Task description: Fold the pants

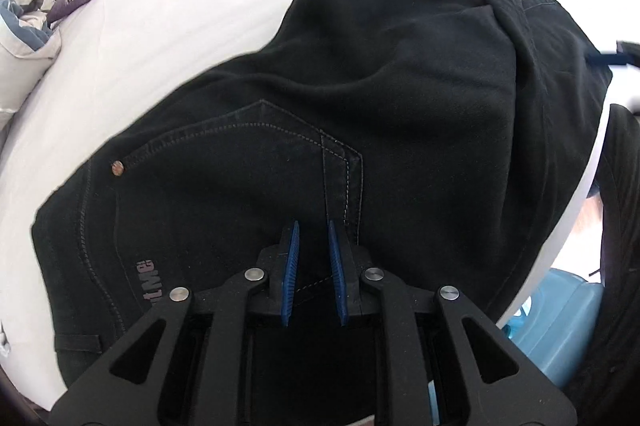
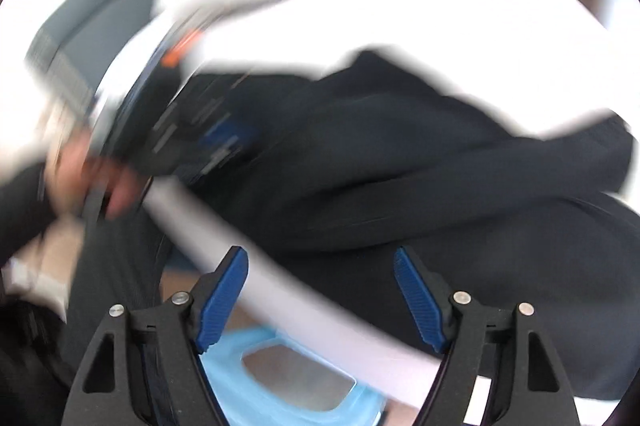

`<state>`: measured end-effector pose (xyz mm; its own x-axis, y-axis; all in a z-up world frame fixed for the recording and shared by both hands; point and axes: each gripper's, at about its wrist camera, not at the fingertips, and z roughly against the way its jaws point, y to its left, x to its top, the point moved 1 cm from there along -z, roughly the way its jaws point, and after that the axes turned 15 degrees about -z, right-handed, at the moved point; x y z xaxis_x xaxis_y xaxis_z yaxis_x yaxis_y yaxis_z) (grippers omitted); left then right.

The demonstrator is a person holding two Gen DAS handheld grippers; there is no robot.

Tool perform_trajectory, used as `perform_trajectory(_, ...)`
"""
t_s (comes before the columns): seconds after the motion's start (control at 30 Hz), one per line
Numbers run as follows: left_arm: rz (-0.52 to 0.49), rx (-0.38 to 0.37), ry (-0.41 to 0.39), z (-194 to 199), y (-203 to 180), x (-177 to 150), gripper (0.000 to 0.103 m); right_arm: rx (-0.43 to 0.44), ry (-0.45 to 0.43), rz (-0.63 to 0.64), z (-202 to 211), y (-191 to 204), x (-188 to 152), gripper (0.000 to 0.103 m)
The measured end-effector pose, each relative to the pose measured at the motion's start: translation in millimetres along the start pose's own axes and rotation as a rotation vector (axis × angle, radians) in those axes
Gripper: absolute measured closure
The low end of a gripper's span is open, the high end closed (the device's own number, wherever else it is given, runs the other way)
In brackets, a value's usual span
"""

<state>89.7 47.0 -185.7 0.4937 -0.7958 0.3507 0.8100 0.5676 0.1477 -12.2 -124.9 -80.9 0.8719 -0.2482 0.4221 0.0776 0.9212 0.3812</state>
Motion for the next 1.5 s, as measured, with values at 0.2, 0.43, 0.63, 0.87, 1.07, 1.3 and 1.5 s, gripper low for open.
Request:
perform_trajectory(0.2,0.001,0.025,-0.040,3.8,-3.1,34.4,0.088,0.064,-0.252,-0.494,55.4,-132.9,98.8,0.026)
perform_trajectory(0.43,0.093,-0.061,-0.012,-22.6,5.0,36.2,0.088,0.189,-0.300,-0.851,31.6,-239.3,138.7,0.031)
perform_trajectory(0.63,0.090,-0.060,0.000,-25.9,2.4,54.5,0.088,0.156,-0.231,-0.902,-4.6,-254.7,136.2,0.035)
perform_trajectory(0.87,0.090,-0.039,0.001,-27.2,-5.1,54.2,0.088,0.156,-0.150,-0.922,-37.4,-250.3,137.3,0.058)
perform_trajectory(1.07,0.087,-0.032,-0.002,-27.5,-11.0,28.9,0.088,0.138,-0.178,-0.819,-27.1,-231.8,147.3,0.097)
perform_trajectory(1.3,0.084,-0.010,-0.001,-22.4,-20.8,18.7,0.088,0.122,-0.331,-0.738,52.6,-217.8,118.0,0.097)
perform_trajectory(1.5,0.090,0.004,0.008,-23.3,-27.2,17.8,0.088,0.106,-0.443,-0.821,127.2,-236.8,33.7,0.098)
